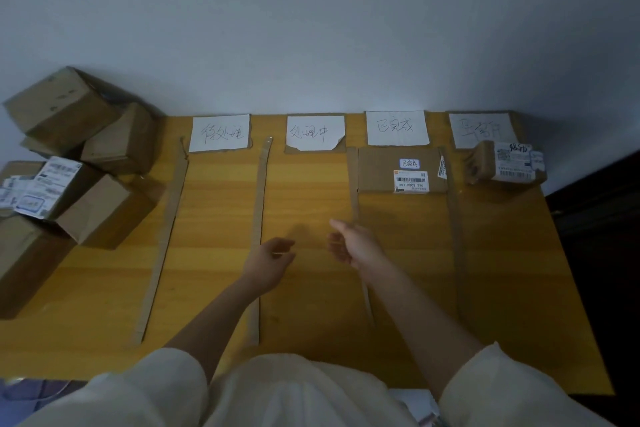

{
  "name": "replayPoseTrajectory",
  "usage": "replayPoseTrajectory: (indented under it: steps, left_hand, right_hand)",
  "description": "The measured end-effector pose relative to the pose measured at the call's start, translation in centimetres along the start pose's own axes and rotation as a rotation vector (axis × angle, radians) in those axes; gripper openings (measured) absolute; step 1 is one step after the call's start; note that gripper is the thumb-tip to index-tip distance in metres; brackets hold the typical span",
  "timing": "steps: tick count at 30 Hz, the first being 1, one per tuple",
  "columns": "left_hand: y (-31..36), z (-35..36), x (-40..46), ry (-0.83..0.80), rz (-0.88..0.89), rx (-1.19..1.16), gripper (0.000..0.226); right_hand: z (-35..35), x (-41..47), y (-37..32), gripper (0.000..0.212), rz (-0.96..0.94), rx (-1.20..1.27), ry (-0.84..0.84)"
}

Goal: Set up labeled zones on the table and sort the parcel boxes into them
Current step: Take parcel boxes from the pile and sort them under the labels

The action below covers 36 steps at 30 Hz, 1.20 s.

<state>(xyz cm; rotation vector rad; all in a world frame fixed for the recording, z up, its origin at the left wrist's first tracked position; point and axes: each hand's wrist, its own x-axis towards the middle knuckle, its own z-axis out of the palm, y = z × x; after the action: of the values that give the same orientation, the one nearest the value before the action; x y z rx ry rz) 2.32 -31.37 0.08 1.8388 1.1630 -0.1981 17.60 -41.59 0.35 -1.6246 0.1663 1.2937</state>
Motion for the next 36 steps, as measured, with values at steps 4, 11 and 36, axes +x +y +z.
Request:
replayPoseTrajectory:
  steps: [4, 11, 36]
  left_hand:
    - [-2.0, -2.2, -0.8, 0.075, -0.002, -0.071, 0.029]
    - [-7.0, -7.6, -2.1, 0.227, -0.073, -0.190, 0.023]
    - [-31.6, -26.0, -3.8, 0.484, -0.371, -0.505, 0.034]
  right_hand:
    - [3.3, -0.7, 1.6, 0.018, -0.035, -0.117, -0.017]
    - [10.9, -1.5, 3.1, 0.019, -0.074, -0.246, -0.012]
    - [48.0, -1.7, 4.7, 0.029, -0.386, -0.892, -0.317]
